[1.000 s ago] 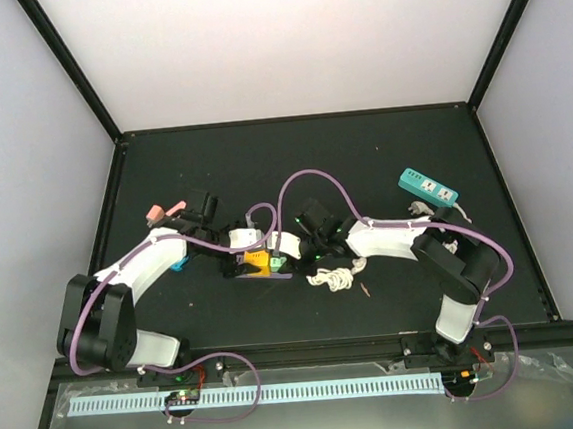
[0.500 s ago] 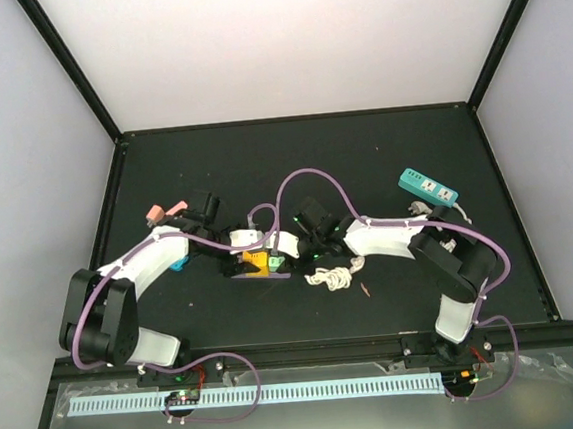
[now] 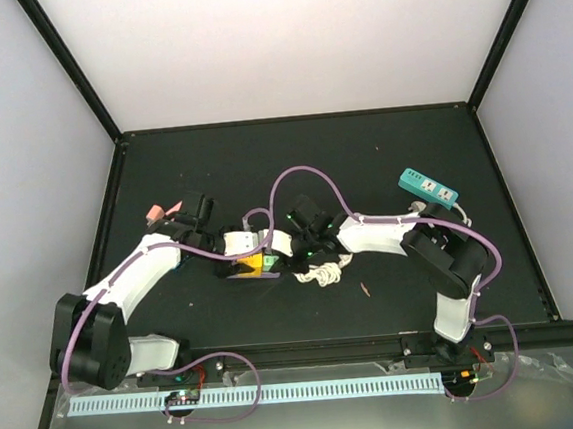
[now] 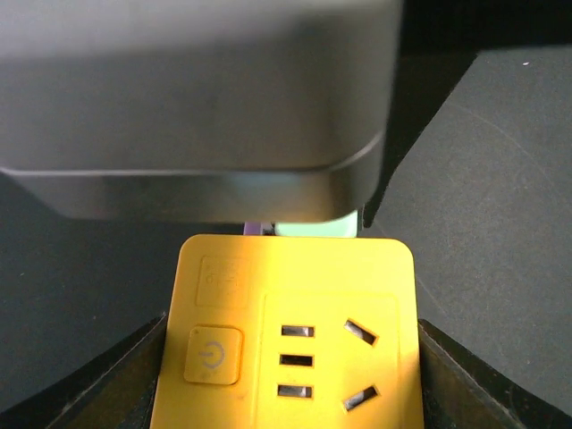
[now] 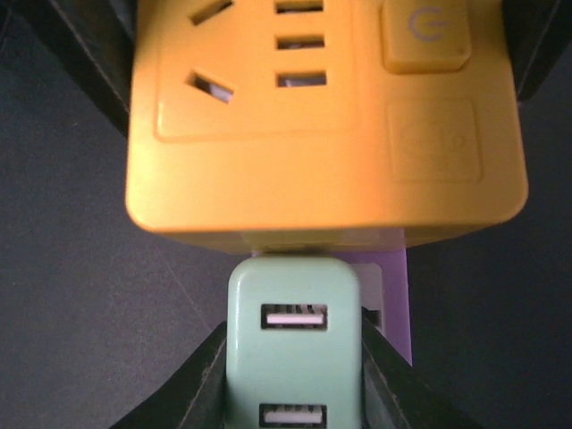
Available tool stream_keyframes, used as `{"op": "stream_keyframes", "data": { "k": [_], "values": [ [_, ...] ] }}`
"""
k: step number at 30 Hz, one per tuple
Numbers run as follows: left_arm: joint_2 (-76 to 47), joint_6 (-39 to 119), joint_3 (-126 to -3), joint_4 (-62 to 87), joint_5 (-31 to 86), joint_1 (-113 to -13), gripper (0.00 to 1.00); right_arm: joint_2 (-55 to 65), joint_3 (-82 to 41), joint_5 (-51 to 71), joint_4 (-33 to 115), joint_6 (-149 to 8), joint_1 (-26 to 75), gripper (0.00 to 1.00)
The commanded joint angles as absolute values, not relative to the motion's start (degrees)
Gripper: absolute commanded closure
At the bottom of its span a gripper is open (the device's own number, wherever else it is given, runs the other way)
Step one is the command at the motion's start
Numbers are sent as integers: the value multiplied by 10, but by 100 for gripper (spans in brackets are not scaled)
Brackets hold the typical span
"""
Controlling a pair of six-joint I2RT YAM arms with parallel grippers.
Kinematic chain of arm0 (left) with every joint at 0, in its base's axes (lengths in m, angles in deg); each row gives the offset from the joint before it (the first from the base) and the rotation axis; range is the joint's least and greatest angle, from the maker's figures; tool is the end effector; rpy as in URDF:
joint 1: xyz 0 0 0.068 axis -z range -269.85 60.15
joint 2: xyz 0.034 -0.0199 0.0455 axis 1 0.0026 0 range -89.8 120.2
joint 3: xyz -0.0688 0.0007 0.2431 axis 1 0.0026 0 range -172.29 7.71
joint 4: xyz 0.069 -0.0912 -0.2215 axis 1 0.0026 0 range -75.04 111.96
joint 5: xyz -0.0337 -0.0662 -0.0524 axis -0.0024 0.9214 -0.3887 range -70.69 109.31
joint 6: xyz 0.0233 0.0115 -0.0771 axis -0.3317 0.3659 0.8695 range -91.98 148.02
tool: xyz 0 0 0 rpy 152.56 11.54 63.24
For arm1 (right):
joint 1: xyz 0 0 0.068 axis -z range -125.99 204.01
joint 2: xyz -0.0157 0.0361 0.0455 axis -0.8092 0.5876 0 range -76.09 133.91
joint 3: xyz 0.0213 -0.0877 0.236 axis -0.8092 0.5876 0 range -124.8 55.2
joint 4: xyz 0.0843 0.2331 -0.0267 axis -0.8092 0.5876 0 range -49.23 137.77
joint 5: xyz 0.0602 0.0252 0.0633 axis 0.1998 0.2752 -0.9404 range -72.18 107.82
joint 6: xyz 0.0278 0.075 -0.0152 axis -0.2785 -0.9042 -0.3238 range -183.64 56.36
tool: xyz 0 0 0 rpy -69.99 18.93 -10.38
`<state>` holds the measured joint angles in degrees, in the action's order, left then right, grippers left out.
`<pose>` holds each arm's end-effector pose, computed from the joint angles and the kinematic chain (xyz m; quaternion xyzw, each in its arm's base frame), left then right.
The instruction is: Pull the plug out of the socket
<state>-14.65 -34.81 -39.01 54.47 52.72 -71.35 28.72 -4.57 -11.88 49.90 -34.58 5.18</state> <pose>0.2154 -0.1130 0.1677 0.6544 0.6772 -0.1922 0.2762 0.2158 0.2999 0.1171 -0.6394 0.6658 0.2913 0.2510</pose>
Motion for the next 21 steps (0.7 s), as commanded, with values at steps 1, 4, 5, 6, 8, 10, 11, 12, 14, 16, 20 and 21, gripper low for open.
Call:
{"op": "stream_keyframes", "data": {
  "k": [1,4,5,6,8,10,11,12,14,16,20,21],
  "values": [
    [-197,-360,-399,518,601,-706,66,339,-34,-50,573,-363,48,99],
    [-195,-336,-405,529,602,-707,72,344,-42,-45,580,-368,48,99],
    [-190,-332,-411,540,609,-707,74,345,-44,-43,581,-369,48,99],
    [-184,-331,-418,556,620,-707,75,346,-46,-41,583,-371,49,99],
    [-169,-332,-424,579,632,-707,76,347,-49,-39,586,-372,49,99],
    [-168,-339,-422,580,630,-707,77,347,-51,-40,590,-371,49,99],
    [-168,-339,-417,573,625,-707,76,347,-51,-40,591,-372,49,99],
    [-168,-345,-410,563,618,-707,76,346,-51,-42,592,-371,48,99],
    [-168,-361,-398,556,602,-707,76,341,-48,-48,592,-368,49,99],
    [-168,-367,-390,552,581,-707,77,331,-42,-54,593,-362,48,99],
    [-140,-389,-378,556,554,-707,79,292,-25,-74,574,-365,48,99],
    [-140,-392,-374,555,551,-706,79,283,-24,-82,572,-366,49,99]
  ]
}}
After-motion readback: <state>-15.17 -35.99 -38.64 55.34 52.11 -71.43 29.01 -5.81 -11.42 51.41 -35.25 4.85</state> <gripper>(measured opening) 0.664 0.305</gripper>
